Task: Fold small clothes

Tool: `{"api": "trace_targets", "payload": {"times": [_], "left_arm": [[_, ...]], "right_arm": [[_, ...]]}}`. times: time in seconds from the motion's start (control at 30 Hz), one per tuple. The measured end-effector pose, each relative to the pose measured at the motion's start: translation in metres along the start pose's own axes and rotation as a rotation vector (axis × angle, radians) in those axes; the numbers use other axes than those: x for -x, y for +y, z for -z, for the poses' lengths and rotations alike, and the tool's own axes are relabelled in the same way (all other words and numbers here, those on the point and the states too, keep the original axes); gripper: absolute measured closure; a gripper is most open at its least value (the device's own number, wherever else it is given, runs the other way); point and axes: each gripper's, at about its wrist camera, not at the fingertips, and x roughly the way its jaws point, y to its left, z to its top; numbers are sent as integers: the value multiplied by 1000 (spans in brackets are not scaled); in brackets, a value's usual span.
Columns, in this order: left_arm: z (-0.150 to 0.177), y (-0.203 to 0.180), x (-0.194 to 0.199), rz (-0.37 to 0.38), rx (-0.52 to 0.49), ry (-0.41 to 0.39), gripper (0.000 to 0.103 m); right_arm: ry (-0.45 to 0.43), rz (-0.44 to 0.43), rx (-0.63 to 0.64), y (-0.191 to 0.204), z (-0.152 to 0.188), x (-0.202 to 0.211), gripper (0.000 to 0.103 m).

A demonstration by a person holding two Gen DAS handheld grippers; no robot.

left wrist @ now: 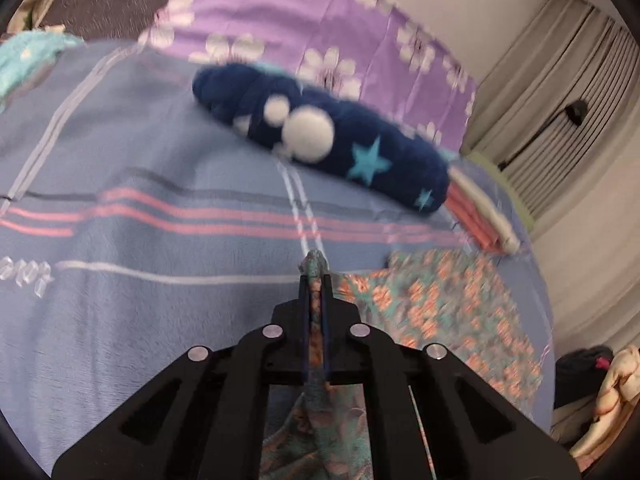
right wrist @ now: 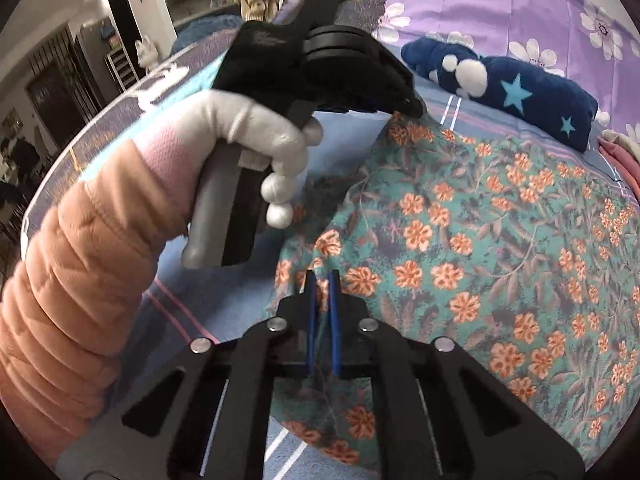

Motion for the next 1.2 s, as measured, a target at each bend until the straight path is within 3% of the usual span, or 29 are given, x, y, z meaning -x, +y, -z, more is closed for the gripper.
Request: {"api": "trace_targets", "payload": {"times": [0.13, 0.3, 0.4, 0.47, 0.5, 0.53, 0.63, 0.7, 0.8, 0.97, 1.07, 1.2], "left_arm": [[-11, -1, 32, 19, -18, -62, 99], [5, 20, 9, -131, -29, 32, 99], [22, 36, -4, -180, -6, 51, 98], [27, 42, -2, -158, 17, 45, 93], [30, 44, 3, -152, 30, 36, 85], [32, 45, 12, -151, 37, 22, 78], [41, 41, 41, -130, 23, -30, 71], [55, 37, 61, -113, 17, -39, 63], [85, 28, 84, -101, 0, -25, 62], [144, 15, 127, 1, 39, -61, 63], [180, 5, 146, 73, 77, -71, 62], [205, 4, 166, 24, 118, -119, 62]], "right_arm": [[-52, -25, 46, 14, -7, 21, 98], [45, -34, 70, 15, -1, -12, 96], [83, -52, 55, 9, 8, -25, 90], [70, -79, 47, 6, 9, -15, 75], [58, -93, 60, 7, 10, -7, 68], [44, -98, 93, 8, 13, 3, 67], [17, -106, 202, 14, 26, 25, 67], [0, -71, 317, 20, 42, 37, 67], [8, 18, 459, 29, 65, 40, 68], [15, 37, 472, 24, 72, 34, 68], [-14, 97, 536, 34, 73, 28, 67], [-33, 239, 726, 65, 84, 14, 57]]}}
